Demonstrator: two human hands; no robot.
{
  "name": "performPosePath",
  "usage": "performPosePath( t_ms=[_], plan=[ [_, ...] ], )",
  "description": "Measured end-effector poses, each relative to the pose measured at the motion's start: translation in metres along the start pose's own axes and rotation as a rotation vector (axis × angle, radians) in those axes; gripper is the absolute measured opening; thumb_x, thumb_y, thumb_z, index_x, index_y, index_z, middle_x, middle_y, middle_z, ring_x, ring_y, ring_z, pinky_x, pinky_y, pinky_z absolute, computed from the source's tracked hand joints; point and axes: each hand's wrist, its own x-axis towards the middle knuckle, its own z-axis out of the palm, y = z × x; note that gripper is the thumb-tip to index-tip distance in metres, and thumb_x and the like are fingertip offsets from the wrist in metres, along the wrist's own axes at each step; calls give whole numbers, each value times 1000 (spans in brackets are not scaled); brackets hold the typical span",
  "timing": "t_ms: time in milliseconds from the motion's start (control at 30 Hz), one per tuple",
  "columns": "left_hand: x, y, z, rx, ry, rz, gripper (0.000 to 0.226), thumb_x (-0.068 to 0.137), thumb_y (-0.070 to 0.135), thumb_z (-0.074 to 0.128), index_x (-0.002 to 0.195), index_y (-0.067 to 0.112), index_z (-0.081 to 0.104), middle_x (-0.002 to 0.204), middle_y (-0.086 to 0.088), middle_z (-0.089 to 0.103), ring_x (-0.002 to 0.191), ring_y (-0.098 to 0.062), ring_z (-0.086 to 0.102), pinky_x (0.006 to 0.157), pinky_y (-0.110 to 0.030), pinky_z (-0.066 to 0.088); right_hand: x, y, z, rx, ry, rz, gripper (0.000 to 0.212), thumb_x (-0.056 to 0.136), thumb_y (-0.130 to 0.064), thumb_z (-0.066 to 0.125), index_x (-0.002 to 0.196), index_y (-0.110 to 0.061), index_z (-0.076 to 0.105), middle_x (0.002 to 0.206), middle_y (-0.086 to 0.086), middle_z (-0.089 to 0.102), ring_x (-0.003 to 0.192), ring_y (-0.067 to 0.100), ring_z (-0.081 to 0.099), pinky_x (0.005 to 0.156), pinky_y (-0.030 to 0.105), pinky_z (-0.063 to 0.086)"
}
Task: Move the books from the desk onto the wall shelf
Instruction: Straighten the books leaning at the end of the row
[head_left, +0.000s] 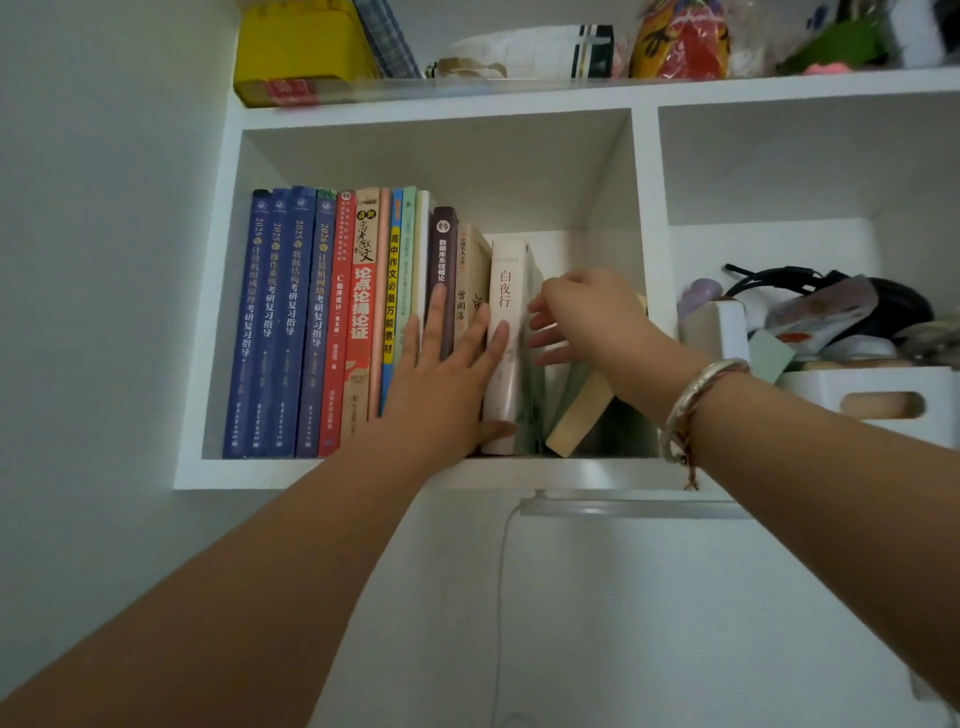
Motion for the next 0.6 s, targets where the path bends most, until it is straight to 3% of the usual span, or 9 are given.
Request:
performPosePath(
  t_ms=[67,133,300,367,500,600],
  plan=[
    [-1,0,-2,-23,3,8,96,84,67,41,148,27,-19,157,-1,-24,134,-38,-37,106,-52,-22,-14,4,-11,-112,-18,-27,24,96,-19,42,99,-1,58,73,11,67,48,17,66,49,26,58],
    [-2,0,-1,-40,6,-1,97,84,66,43,148,26,-18,157,1,-23,134,-37,-39,108,-53,-21,-27,6,-18,-332,-35,-50,24,93,-20,42,93,-2,58,65,11,65,33,14,58,39,21,52],
    [-6,0,1,-18,49,15,95,83,68,40,147,30,-20,156,3,-27,135,-35,-38,107,-55,-20,-47,11,-31,-672,-62,-51,29,91,-31,45,75,-7,51,64,8,59,46,23,63,47,29,55],
    [-7,-1,1,7,64,62,87,86,66,35,146,34,-19,156,4,-25,134,-34,-38,108,-57,-19,-47,17,-31,-744,-6,-87,29,91,-34,47,90,-4,46,69,4,54,55,22,60,51,31,52],
    [-6,1,-2,15,101,98,68,96,51,27,149,29,-9,160,0,-9,139,-30,-30,110,-54,-16,-39,28,-17,-585,101,-136,47,90,-29,54,119,-5,26,76,3,52,71,28,62,67,41,56],
    [-6,6,-8,-85,171,160,51,99,32,35,148,23,22,160,-3,12,148,-25,-4,118,-46,-3,-27,28,-6,-482,204,-202,52,89,-14,54,127,-4,20,80,10,56,71,33,64,66,44,57]
  ],
)
